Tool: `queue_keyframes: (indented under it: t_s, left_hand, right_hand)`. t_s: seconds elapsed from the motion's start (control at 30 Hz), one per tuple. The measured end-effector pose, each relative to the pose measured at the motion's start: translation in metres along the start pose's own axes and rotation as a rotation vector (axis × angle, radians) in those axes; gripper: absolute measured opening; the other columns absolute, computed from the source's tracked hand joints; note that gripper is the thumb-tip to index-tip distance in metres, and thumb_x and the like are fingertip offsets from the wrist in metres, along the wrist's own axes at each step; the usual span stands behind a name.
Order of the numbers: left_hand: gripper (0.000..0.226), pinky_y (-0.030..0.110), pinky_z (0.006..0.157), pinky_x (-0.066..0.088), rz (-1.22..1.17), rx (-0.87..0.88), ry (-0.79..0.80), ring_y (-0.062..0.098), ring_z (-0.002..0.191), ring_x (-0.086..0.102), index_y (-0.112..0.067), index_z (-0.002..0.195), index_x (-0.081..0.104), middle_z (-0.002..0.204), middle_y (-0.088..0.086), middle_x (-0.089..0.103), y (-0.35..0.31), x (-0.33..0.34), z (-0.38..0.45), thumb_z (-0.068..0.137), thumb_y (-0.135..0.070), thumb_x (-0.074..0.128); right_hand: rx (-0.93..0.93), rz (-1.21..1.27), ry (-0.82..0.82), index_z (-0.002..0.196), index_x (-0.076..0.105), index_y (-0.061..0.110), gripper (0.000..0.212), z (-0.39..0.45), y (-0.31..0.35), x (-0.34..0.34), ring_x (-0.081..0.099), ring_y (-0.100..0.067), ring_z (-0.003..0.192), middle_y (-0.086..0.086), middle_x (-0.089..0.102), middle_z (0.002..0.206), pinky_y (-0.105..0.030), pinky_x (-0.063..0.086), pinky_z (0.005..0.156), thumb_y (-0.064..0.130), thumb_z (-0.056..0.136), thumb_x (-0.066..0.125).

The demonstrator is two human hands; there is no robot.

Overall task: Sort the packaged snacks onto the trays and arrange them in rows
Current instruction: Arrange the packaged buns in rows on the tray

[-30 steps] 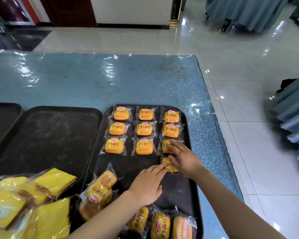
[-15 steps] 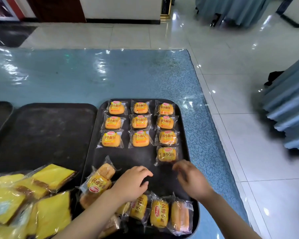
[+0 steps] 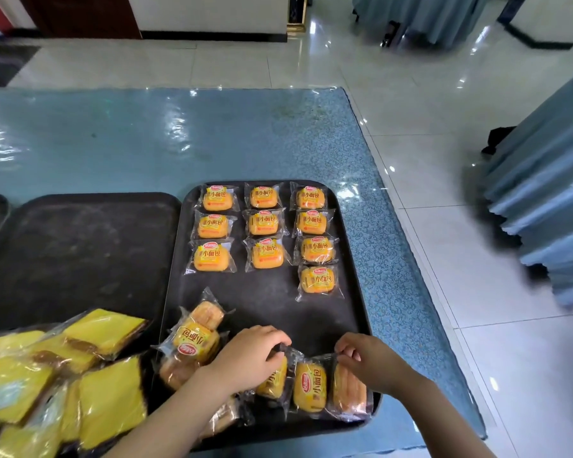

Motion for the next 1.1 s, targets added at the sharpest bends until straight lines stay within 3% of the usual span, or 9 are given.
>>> queue_keyframes:
  t_s: [0.27, 0.37, 0.43, 0.53, 0.7, 0.77, 0.93, 1.0, 1.1]
  left_hand:
    - [0.033, 0.021, 0.107, 0.035, -0.093, 0.012, -0.119, -0.002, 0.124, 0.041, -0.033, 0.130, 0.054, 0.129, -0.020, 0.051, -0.008, -0.017, -0.011, 0.098, -0.030, 0.051]
    - [0.027, 0.018, 0.096, 0.044, -0.264, -0.035, -0.146, -0.007, 0.110, 0.049, -0.034, 0.125, 0.056, 0.115, -0.025, 0.056, -0.012, -0.025, -0.014, 0.098, -0.031, 0.052]
    - [0.022, 0.018, 0.084, 0.048, -0.455, -0.115, -0.101, -0.006, 0.095, 0.058, -0.035, 0.121, 0.054, 0.104, -0.019, 0.064, -0.011, -0.026, -0.014, 0.099, -0.037, 0.049]
    - [0.026, 0.030, 0.077, 0.052, -0.885, -0.252, -0.054, 0.009, 0.079, 0.065, -0.024, 0.114, 0.057, 0.097, 0.001, 0.072, -0.008, -0.025, -0.016, 0.103, -0.039, 0.039]
    - [0.024, 0.037, 0.080, 0.058, -1.324, -0.418, -0.159, 0.025, 0.089, 0.071, -0.026, 0.115, 0.055, 0.101, 0.010, 0.074, 0.007, -0.027, -0.022, 0.103, -0.038, 0.037]
    - [0.024, 0.040, 0.084, 0.058, -1.359, -0.421, -0.178, 0.025, 0.094, 0.071, -0.028, 0.116, 0.055, 0.106, 0.011, 0.072, 0.011, -0.028, -0.023, 0.102, -0.040, 0.039]
    - [0.022, 0.035, 0.086, 0.057, -1.381, -0.342, -0.257, 0.022, 0.100, 0.070, -0.018, 0.118, 0.054, 0.115, 0.011, 0.067, 0.017, -0.038, -0.030, 0.098, -0.028, 0.052]
    - [0.022, 0.033, 0.086, 0.057, -1.337, -0.331, -0.280, 0.022, 0.101, 0.069, -0.018, 0.116, 0.054, 0.117, 0.013, 0.064, 0.022, -0.040, -0.032, 0.095, -0.016, 0.060]
    - [0.025, 0.029, 0.084, 0.057, -1.277, -0.307, -0.291, 0.019, 0.101, 0.069, -0.020, 0.114, 0.053, 0.117, 0.010, 0.063, 0.025, -0.041, -0.034, 0.094, -0.007, 0.060]
  right_hand:
    - [0.097, 0.119, -0.356, 0.080, 0.055, 0.035, 0.019, -0.011, 0.000, -0.051, 0.061, -0.009, 0.073, 0.011, 0.064, 0.077, -0.031, 0.048, 0.069, 0.021, 0.084, 0.067]
    - [0.038, 0.316, -0.523, 0.085, 0.059, 0.027, 0.012, -0.020, 0.020, -0.065, 0.064, -0.005, 0.068, 0.009, 0.067, 0.074, -0.023, 0.050, 0.065, 0.020, 0.086, 0.069]
    - [-0.050, 0.466, -0.587, 0.086, 0.059, 0.021, 0.013, -0.022, 0.042, -0.066, 0.065, -0.004, 0.069, 0.005, 0.068, 0.074, -0.017, 0.048, 0.065, 0.013, 0.087, 0.069]
    - [-0.191, 0.626, -0.529, 0.088, 0.058, 0.019, 0.014, -0.019, 0.070, -0.054, 0.070, -0.016, 0.077, -0.001, 0.069, 0.081, -0.031, 0.055, 0.072, 0.008, 0.089, 0.067]
    - [-0.326, 0.678, -0.466, 0.090, 0.058, 0.020, 0.014, -0.019, 0.092, -0.040, 0.066, -0.018, 0.088, -0.001, 0.066, 0.089, -0.030, 0.052, 0.082, 0.011, 0.088, 0.067]
    - [-0.365, 0.626, -0.464, 0.091, 0.057, 0.028, 0.013, -0.017, 0.097, -0.038, 0.063, -0.020, 0.095, 0.002, 0.063, 0.094, -0.036, 0.051, 0.087, 0.019, 0.087, 0.066]
    - [-0.353, 0.662, -0.387, 0.087, 0.058, 0.027, 0.032, -0.011, 0.102, -0.022, 0.058, -0.017, 0.116, -0.002, 0.058, 0.115, -0.034, 0.051, 0.094, -0.005, 0.083, 0.059]
    - [-0.302, 0.727, -0.352, 0.085, 0.058, 0.030, 0.028, -0.009, 0.103, -0.015, 0.057, -0.014, 0.118, 0.000, 0.058, 0.120, -0.030, 0.049, 0.095, 0.002, 0.083, 0.056]
    - [-0.236, 0.796, -0.361, 0.088, 0.059, 0.024, 0.010, -0.005, 0.102, -0.012, 0.063, -0.014, 0.106, 0.004, 0.064, 0.110, -0.027, 0.049, 0.090, 0.014, 0.089, 0.062]
Point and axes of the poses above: each hand's wrist, its own z-axis towards the middle knuckle, its own x-axis out of the palm, y = z × x, the point moved 7 cm from there along z, towards the middle knuckle
